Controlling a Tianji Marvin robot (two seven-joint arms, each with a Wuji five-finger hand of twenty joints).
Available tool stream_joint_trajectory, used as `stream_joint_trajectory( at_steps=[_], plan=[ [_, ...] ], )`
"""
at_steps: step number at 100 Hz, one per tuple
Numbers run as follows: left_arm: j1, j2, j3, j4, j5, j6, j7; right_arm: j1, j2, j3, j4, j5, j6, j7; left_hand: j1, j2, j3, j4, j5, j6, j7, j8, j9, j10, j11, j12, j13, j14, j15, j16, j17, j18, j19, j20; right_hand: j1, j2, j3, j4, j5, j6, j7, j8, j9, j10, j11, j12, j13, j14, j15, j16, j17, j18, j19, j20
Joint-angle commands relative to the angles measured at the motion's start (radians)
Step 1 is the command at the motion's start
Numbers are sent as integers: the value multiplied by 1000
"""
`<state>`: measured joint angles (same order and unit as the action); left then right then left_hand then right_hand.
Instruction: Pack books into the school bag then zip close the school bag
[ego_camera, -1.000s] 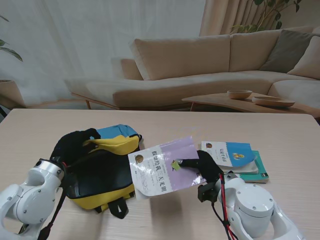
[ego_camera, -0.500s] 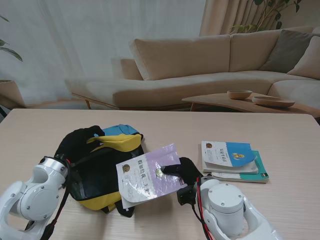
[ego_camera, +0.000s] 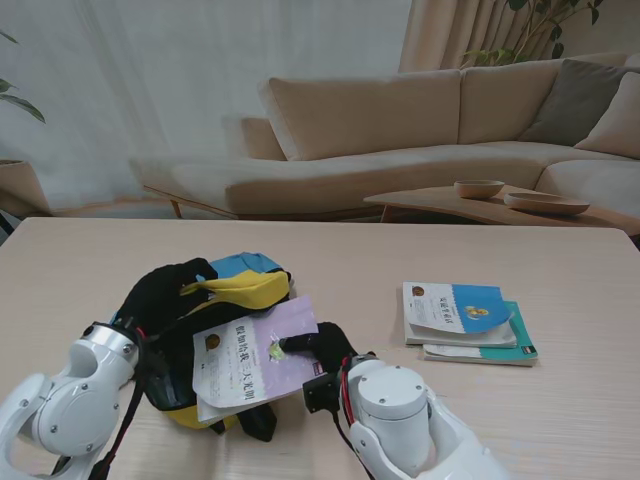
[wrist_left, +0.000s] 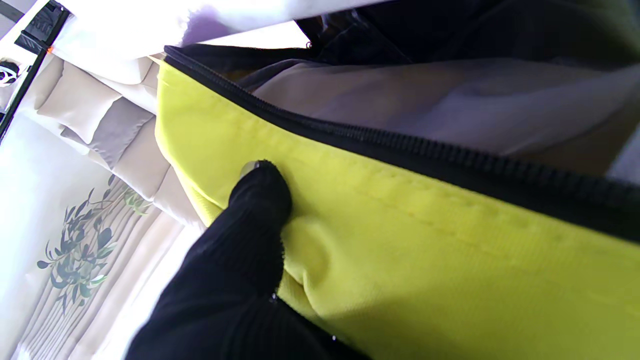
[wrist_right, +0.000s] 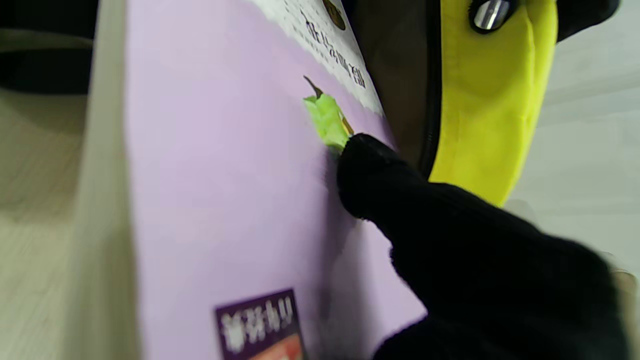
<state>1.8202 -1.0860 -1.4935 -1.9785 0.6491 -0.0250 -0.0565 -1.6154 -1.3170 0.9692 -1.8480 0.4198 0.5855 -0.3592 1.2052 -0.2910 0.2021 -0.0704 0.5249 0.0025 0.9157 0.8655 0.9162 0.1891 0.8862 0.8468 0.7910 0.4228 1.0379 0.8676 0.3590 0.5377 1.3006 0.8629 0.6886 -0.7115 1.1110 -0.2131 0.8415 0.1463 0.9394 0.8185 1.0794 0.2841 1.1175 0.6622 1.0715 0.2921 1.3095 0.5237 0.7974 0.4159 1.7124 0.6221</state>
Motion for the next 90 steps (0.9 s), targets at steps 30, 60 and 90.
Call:
stream_joint_trajectory(
  at_steps=[30,60,90],
  plan=[
    [31,-8,-2,-51,-8,-1,-24,84,-107,-75,82,79,40,-117,86,96,-2,-2,1,-44,159,98,47,-15,55,21,-11,30,29,21,-28,40,30,31,157,114,69,81,31,-183,209,49,-13,28,29,-12,54,29,36,3,8,-4,69,12],
    [39,-5,0,-62,-20,-5,-43,159,-167,-113,187,140,46,-212,86,100,-4,1,6,-49,155,107,43,-13,53,24,-21,32,23,25,-39,38,23,30,159,118,65,76,22,-181,216,42,-21,29,30,-17,44,30,29,3,-3,-5,63,12],
    [28,-1,15,-64,-30,6,-66,218,-214,-152,267,150,51,-263,86,101,-5,1,8,-50,151,112,39,-16,49,25,-24,31,19,27,-43,33,21,29,171,116,43,19,-16,-171,204,-69,-46,28,-49,-99,0,45,-99,-28,-40,2,-21,-11]
  ],
)
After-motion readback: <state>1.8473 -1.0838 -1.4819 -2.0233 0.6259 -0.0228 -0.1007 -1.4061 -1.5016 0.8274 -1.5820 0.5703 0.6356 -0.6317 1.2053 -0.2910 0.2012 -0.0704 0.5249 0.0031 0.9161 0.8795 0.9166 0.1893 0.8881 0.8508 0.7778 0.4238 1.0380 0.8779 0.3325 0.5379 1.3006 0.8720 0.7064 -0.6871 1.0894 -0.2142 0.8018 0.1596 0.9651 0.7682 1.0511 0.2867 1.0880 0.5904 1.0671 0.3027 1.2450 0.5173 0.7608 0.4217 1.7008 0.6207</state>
